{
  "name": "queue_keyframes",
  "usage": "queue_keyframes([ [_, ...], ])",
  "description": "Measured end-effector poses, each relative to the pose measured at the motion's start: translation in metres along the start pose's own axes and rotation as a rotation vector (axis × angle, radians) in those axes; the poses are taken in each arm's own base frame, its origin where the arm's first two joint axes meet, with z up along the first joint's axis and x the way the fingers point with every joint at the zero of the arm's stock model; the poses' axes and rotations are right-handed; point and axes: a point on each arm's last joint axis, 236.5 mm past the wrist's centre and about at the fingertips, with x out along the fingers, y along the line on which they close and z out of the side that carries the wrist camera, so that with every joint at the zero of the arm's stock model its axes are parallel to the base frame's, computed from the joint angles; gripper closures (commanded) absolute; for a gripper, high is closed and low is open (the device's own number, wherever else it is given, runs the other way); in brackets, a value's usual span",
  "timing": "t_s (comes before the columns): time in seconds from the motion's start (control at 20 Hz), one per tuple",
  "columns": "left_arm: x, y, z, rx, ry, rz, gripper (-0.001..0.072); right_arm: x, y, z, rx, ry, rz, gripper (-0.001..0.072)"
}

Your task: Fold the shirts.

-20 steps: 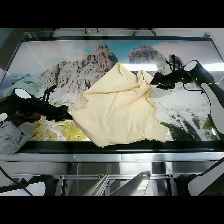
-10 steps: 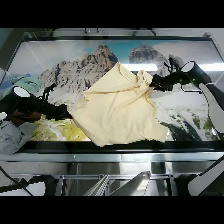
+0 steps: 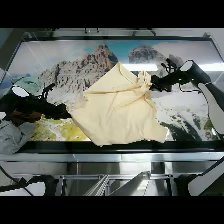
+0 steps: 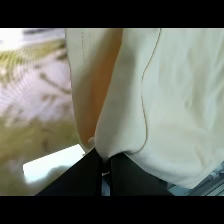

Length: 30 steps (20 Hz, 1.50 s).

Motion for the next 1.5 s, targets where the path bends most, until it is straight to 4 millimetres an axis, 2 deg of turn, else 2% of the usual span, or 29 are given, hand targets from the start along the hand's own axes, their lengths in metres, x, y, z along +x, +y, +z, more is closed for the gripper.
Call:
queue_keyframes([
  [0.1, -0.009, 0.01, 0.017, 0.007, -0.029, 0.018, 0.068, -0.012, -0.017, -0.007, 0.001, 0.027, -0.066, 0.0698],
  [0.2, -0.02, 0.019, 0.042, 0.018, -0.067, 0.036, 0.068, -0.021, -0.042, -0.026, 0.012, 0.096, -0.163, 0.0699],
  [0.4, -0.033, 0.019, 0.093, 0.082, -0.107, 0.047, 0.068, -0.033, -0.079, -0.09, 0.063, 0.264, -0.292, 0.0698],
  [0.65, -0.039, 0.015, 0.143, 0.144, -0.144, 0.054, 0.068, -0.046, -0.099, -0.182, 0.152, 0.329, -0.347, 0.0698],
  [0.75, -0.043, 0.013, 0.161, 0.158, -0.16, 0.055, 0.0671, -0.05, -0.103, -0.207, 0.183, 0.291, -0.354, 0.0695],
  [0.8, -0.046, 0.011, 0.168, 0.17, -0.168, 0.055, 0.0513, -0.051, -0.104, -0.213, 0.192, 0.259, -0.354, 0.0674],
  [0.85, -0.049, 0.01, 0.177, 0.18, -0.18, 0.06, 0.0338, -0.053, -0.104, -0.218, 0.201, 0.239, -0.354, 0.0486],
  [0.9, -0.052, 0.008, 0.182, 0.182, -0.185, 0.061, 0.0172, -0.057, -0.105, -0.224, 0.202, 0.235, -0.359, 0.0163],
  [0.95, -0.056, 0.006, 0.184, 0.187, -0.176, 0.058, 0.0141, -0.06, -0.104, -0.227, 0.205, 0.227, -0.356, 0.0042],
  [1.0, -0.061, 0.002, 0.186, 0.184, -0.172, 0.053, 0.0147, -0.062, -0.102, -0.226, 0.209, 0.21, -0.349, 0.0043],
  [1.1, -0.073, -0.001, 0.185, 0.167, -0.159, 0.045, 0.0307, -0.072, -0.105, -0.221, 0.199, 0.18, -0.362, 0.0043],
  [1.2, -0.085, 0.002, 0.178, 0.134, -0.139, 0.038, 0.0303, -0.084, -0.098, -0.213, 0.187, 0.151, -0.343, 0.0044],
  [1.35, -0.089, 0.005, 0.144, 0.071, -0.065, 0.008, 0.0302, -0.104, -0.089, -0.205, 0.157, 0.116, -0.322, 0.0044],
  [1.5, -0.071, 0.01, 0.096, -0.004, 0.014, -0.02, 0.0302, -0.116, -0.092, -0.2, 0.129, 0.091, -0.323, 0.0046],
])
